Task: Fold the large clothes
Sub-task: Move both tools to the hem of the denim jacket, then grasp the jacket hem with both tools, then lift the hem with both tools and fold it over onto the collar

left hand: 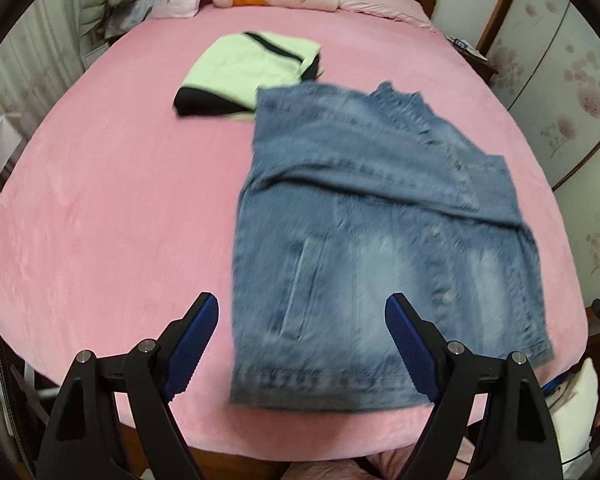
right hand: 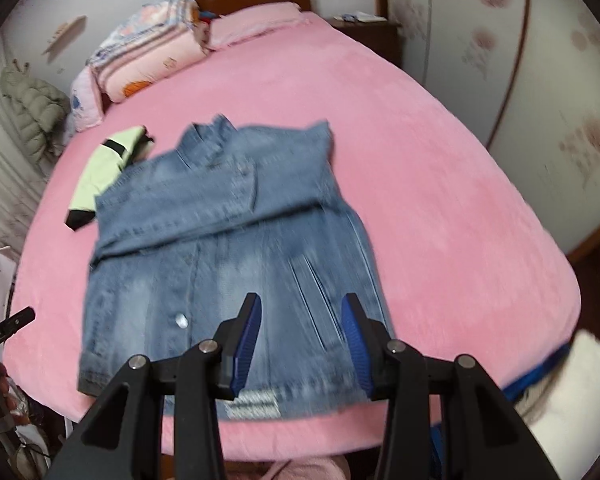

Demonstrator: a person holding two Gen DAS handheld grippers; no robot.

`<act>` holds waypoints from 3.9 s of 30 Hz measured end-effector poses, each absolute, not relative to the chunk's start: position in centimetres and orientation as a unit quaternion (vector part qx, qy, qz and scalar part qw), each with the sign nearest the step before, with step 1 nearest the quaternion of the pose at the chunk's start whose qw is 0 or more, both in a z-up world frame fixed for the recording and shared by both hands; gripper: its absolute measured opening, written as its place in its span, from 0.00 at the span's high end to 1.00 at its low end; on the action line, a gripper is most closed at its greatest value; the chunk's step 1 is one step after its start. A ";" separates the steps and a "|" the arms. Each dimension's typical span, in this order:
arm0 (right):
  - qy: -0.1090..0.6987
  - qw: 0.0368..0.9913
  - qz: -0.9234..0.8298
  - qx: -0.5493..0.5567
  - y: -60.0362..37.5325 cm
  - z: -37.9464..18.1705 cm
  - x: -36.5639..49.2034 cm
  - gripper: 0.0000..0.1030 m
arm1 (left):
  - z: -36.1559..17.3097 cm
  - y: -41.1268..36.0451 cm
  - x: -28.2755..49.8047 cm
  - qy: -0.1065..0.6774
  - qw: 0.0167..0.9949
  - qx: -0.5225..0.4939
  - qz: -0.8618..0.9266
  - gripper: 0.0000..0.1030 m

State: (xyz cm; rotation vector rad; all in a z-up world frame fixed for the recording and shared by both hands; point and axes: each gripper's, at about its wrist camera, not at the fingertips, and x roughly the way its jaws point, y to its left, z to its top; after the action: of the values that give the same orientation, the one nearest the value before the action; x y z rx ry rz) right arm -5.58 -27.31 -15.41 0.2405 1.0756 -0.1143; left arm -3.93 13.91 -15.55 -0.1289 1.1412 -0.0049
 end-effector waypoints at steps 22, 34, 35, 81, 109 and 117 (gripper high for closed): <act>0.557 0.803 -0.114 0.180 -32.8 -27.5 -10.4 0.58 | -30.5 19.5 -7.5 0.616 0.779 -0.118 0.011 0.18; 0.571 0.770 -0.070 0.276 -34.4 -31.5 -10.4 0.56 | -32.5 20.5 -7.2 0.619 0.768 -0.164 0.001 0.09; 0.573 0.770 -0.069 0.272 -34.2 -31.6 -10.3 0.56 | -32.6 20.5 -7.1 0.620 0.767 -0.165 -0.001 0.08; 0.552 0.802 -0.010 0.228 -37.2 -19.0 29.1 0.60 | -16.8 17.7 28.5 0.510 0.801 -0.249 0.189 0.17; 0.610 0.789 0.032 0.071 -32.8 -32.4 31.0 0.60 | -31.3 13.4 32.8 0.617 0.785 0.013 -0.046 0.09; 0.616 0.783 0.058 0.069 -32.6 -34.1 31.9 0.54 | -32.5 14.4 33.4 0.620 0.783 -0.013 -0.046 0.07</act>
State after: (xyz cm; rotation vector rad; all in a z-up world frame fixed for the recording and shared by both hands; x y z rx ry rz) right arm 31.95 -32.62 -34.11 0.1490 1.3286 0.1248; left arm 33.39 14.41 -32.51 -0.0290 1.3384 -0.0994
